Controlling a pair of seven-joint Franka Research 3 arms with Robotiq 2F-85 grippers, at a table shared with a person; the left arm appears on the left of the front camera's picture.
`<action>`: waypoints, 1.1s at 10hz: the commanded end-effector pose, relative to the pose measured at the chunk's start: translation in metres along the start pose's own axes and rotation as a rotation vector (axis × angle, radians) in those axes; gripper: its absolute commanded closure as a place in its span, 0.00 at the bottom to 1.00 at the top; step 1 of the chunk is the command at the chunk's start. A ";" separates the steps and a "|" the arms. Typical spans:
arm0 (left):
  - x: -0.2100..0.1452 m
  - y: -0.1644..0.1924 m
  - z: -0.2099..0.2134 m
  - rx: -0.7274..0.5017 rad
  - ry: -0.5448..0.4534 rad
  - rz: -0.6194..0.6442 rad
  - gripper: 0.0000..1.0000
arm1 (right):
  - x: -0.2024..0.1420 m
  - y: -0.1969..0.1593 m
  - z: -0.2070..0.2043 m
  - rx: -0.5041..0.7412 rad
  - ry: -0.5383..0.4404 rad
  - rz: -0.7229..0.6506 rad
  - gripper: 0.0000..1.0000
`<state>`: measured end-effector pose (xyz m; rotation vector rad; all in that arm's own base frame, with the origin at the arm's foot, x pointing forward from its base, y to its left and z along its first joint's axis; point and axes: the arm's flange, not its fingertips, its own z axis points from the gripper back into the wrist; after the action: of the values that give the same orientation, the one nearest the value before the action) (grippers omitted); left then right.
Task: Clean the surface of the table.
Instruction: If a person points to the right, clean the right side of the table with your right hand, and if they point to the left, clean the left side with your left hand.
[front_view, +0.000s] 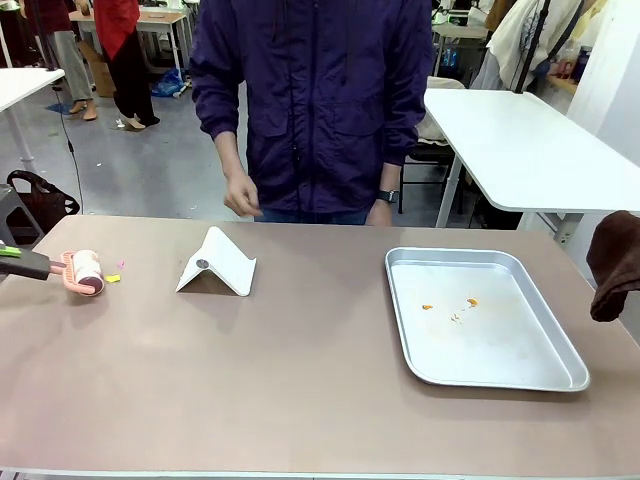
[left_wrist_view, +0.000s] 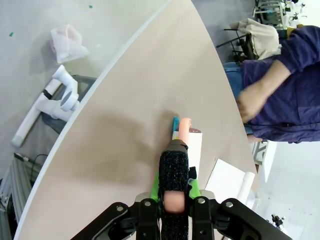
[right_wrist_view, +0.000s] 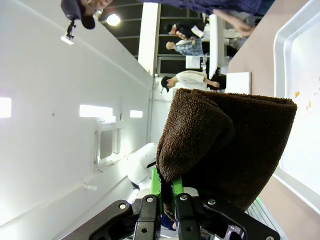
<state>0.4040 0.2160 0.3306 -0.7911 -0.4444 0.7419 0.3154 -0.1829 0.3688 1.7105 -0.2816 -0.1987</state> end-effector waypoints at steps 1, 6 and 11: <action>0.009 0.006 -0.031 0.045 0.010 0.016 0.78 | -0.002 0.006 -0.002 -0.005 -0.001 0.006 1.00; -0.006 -0.019 -0.091 0.025 0.066 -0.028 0.78 | -0.002 0.006 -0.002 -0.005 -0.001 0.006 1.00; -0.016 -0.029 -0.102 -0.004 0.099 -0.064 0.78 | -0.002 0.006 -0.002 -0.005 -0.001 0.006 1.00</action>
<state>0.4753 0.1418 0.3120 -0.8755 -0.3817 0.6536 0.3153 -0.1828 0.3687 1.7106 -0.2815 -0.1988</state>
